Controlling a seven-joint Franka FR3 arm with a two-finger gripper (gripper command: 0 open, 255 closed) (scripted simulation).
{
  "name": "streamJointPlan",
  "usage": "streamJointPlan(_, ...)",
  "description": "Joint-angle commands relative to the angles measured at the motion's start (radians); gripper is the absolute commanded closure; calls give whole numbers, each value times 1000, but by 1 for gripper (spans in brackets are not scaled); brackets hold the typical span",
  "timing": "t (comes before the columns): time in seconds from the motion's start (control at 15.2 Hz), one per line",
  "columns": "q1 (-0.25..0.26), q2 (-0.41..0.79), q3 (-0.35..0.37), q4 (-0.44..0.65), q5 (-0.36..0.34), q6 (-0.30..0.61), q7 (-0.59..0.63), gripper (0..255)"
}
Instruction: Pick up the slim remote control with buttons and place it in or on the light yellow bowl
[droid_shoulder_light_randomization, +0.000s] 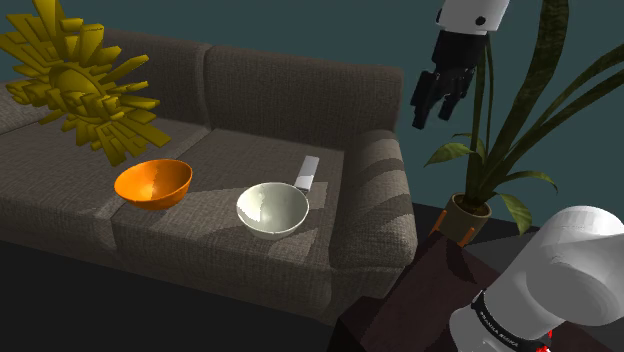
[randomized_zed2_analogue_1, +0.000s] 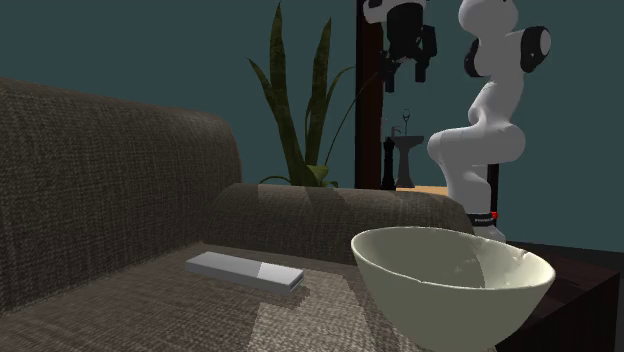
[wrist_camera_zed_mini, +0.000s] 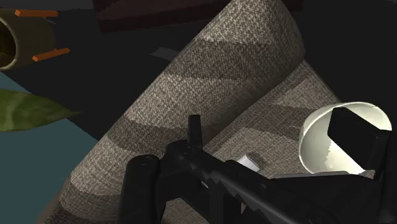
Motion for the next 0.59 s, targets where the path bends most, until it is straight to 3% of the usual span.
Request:
streamJointPlan(0.0, 0, 0, 0, 0, 0, 0, 0, 0)
streamJointPlan(0.53, -34, 210, 64, -31, 22, 250, 155, 0)
